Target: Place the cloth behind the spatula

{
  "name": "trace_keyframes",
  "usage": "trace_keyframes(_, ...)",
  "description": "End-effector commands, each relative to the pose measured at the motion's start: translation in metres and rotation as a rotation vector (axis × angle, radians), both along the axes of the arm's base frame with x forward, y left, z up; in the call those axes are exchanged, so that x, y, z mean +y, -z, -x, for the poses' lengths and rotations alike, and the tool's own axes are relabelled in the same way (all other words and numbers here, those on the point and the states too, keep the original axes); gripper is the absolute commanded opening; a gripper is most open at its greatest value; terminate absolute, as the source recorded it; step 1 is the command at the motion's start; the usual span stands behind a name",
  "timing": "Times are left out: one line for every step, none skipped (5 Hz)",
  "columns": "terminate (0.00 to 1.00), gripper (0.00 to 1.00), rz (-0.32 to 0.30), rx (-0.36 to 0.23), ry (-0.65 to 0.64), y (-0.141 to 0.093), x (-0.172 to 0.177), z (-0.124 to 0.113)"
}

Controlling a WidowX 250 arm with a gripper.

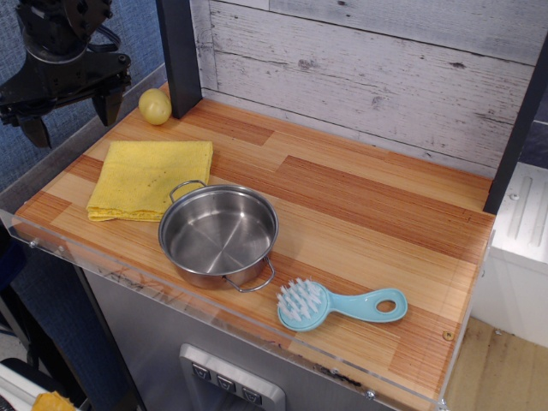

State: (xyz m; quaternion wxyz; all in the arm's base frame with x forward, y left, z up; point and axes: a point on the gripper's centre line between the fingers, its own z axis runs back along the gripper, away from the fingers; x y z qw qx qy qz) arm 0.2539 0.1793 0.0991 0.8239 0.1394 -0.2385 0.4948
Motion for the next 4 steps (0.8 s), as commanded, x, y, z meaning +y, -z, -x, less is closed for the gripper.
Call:
trace_keyframes(0.0,1.0,0.0,0.0,0.0,0.0,0.0,0.0)
trace_keyframes(0.0,1.0,0.202,0.066,-0.075,0.006,0.002,-0.011)
trace_keyframes(0.0,1.0,0.279,0.092,-0.129,0.006,0.002,-0.021)
trace_keyframes(0.0,1.0,0.309,0.109,-0.165,0.012,0.003,-0.025)
